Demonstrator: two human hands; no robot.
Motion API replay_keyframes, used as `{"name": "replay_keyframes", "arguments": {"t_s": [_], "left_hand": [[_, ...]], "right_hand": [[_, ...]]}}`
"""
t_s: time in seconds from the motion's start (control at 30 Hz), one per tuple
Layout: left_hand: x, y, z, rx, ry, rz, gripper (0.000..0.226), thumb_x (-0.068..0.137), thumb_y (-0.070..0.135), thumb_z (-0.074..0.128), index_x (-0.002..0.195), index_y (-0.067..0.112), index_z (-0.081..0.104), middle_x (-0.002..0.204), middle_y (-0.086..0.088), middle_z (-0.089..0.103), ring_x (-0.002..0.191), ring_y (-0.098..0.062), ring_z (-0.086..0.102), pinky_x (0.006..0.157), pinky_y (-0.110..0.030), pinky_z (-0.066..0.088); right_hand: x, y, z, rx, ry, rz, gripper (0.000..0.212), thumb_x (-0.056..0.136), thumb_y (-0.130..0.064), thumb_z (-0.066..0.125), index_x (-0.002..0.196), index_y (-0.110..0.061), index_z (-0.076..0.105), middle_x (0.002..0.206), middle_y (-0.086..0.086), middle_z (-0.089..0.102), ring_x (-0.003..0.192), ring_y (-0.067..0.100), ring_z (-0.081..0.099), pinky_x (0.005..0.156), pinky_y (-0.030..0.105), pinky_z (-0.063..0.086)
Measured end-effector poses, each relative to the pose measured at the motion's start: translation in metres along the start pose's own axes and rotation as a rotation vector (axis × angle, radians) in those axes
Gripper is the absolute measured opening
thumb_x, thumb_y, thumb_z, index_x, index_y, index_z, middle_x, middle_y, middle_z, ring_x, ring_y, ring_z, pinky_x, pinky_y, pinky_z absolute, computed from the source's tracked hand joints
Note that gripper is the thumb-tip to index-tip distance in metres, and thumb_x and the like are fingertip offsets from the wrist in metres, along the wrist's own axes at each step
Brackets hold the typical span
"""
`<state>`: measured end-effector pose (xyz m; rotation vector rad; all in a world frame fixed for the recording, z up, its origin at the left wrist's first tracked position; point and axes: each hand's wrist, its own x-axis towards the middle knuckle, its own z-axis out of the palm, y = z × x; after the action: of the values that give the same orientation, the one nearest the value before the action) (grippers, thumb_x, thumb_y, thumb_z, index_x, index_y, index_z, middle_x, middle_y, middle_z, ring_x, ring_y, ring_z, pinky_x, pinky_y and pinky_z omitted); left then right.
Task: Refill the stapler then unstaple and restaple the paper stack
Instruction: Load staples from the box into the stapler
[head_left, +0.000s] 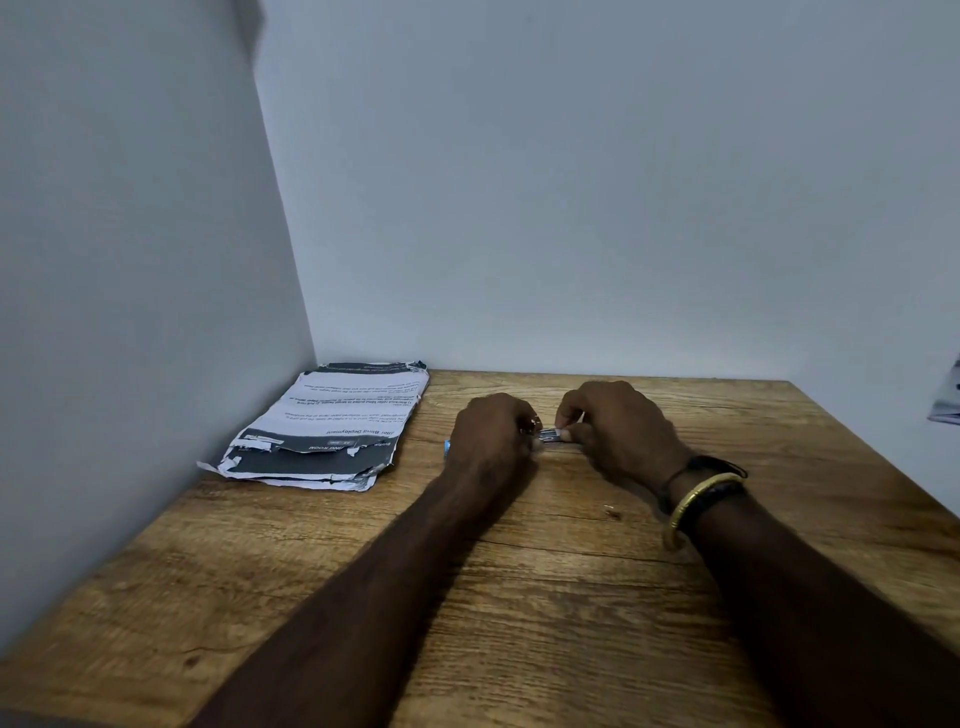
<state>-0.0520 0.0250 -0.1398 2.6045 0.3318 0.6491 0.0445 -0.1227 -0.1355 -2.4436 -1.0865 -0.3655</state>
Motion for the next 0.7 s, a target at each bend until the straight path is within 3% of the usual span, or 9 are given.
{"name": "replay_keyframes", "arguments": {"t_s": [0.1,0.23,0.33,0.5,0.7], "left_hand": [[0.0000,-0.0005,0.0010,0.002,-0.001,-0.005,0.021,0.079,0.024,0.078,0.100,0.023,0.079,0.097,0.000,0.078,0.095,-0.019,0.069,0.075,-0.023,0.043],[-0.0005,-0.0001,0.0013,-0.013,-0.022,-0.027,0.021,0.079,0.020,0.078,0.100,0.023,0.080,0.098,0.000,0.078,0.096,-0.017,0.069,0.079,-0.024,0.047],[-0.0005,-0.0016,0.0010,-0.041,-0.032,-0.049,0.020,0.079,0.022,0.079,0.099,0.022,0.080,0.098,0.001,0.078,0.094,-0.016,0.069,0.080,-0.024,0.048],[-0.0006,-0.0019,0.0012,-0.064,-0.045,-0.070,0.017,0.079,0.022,0.080,0.096,0.022,0.080,0.097,0.000,0.078,0.091,-0.014,0.066,0.080,-0.023,0.047],[-0.0002,-0.0028,0.0027,-0.072,-0.049,-0.092,0.018,0.078,0.021,0.081,0.096,0.022,0.079,0.097,0.000,0.078,0.094,-0.016,0.068,0.078,-0.023,0.044]], "right_hand": [[-0.0004,-0.0005,0.0001,0.008,0.016,0.010,0.001,0.087,-0.029,0.075,0.087,-0.029,0.076,0.087,-0.013,0.066,0.090,0.016,0.063,0.071,0.031,0.043],[-0.0006,-0.0010,-0.0008,0.009,0.023,0.033,0.001,0.083,-0.032,0.079,0.084,-0.032,0.079,0.088,-0.011,0.072,0.088,0.015,0.064,0.071,0.031,0.046],[-0.0014,0.0000,-0.0021,0.049,-0.006,0.027,0.002,0.082,-0.031,0.081,0.083,-0.033,0.080,0.080,-0.016,0.065,0.088,0.015,0.066,0.074,0.034,0.051],[-0.0022,0.0053,-0.0060,0.160,0.012,0.014,0.013,0.086,-0.022,0.079,0.095,-0.031,0.080,0.089,-0.014,0.070,0.077,0.009,0.064,0.079,0.036,0.058],[-0.0069,-0.0029,-0.0057,0.091,-0.044,-0.068,0.028,0.091,-0.009,0.063,0.093,-0.030,0.081,0.106,0.000,0.074,0.102,0.023,0.066,0.087,0.043,0.053]]}}
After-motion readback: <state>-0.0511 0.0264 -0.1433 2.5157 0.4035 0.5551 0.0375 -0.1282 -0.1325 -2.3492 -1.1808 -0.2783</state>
